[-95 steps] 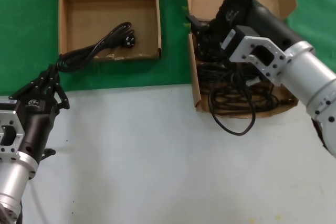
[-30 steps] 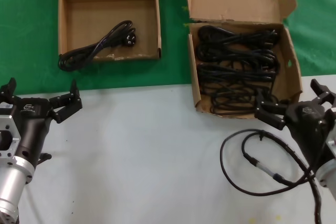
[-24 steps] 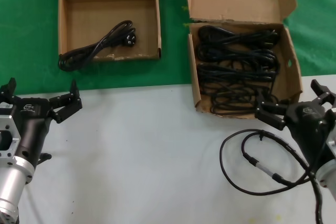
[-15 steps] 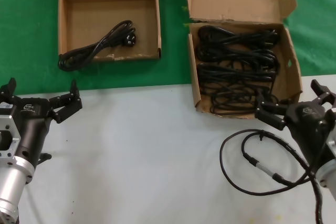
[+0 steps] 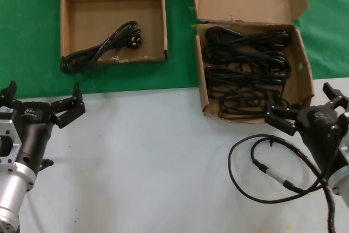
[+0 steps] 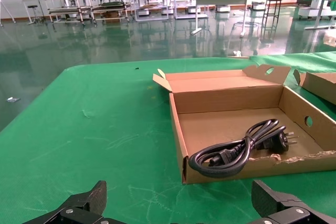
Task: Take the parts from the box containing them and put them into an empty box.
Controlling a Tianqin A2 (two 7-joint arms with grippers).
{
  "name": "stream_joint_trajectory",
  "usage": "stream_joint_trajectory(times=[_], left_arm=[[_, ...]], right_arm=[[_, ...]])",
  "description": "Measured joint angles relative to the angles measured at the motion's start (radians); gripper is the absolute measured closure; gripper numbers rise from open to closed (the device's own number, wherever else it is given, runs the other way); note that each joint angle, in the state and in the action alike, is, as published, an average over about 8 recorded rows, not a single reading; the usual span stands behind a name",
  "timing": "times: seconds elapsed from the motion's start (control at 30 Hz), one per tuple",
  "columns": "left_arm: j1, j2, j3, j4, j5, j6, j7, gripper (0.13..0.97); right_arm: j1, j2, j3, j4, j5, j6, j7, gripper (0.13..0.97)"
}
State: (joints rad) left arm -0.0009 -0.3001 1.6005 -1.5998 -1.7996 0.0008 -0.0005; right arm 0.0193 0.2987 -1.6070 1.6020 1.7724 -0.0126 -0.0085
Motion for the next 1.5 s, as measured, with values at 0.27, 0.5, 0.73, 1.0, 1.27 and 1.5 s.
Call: stream_joint_trajectory(times=[0.27, 0.5, 0.73, 1.0, 1.27, 1.5], left_arm=[[0.000, 0.000, 0.000, 0.000, 0.000, 0.000, 0.000, 0.132], [0.000, 0.000, 0.000, 0.000, 0.000, 0.000, 0.000, 0.132], [0.000, 0.000, 0.000, 0.000, 0.000, 0.000, 0.000, 0.132], [0.000, 0.000, 0.000, 0.000, 0.000, 0.000, 0.000, 0.132], [0.000, 0.000, 0.000, 0.000, 0.000, 0.000, 0.000, 0.132], [0.000, 0.000, 0.000, 0.000, 0.000, 0.000, 0.000, 0.132]], right_arm=[[0.000, 0.000, 0.000, 0.000, 0.000, 0.000, 0.000, 0.129], [0.000, 0.000, 0.000, 0.000, 0.000, 0.000, 0.000, 0.129], [0.000, 0.000, 0.000, 0.000, 0.000, 0.000, 0.000, 0.129], [0.000, 0.000, 0.000, 0.000, 0.000, 0.000, 0.000, 0.129], [0.000, 0.000, 0.000, 0.000, 0.000, 0.000, 0.000, 0.129], [0.000, 0.000, 0.000, 0.000, 0.000, 0.000, 0.000, 0.129]])
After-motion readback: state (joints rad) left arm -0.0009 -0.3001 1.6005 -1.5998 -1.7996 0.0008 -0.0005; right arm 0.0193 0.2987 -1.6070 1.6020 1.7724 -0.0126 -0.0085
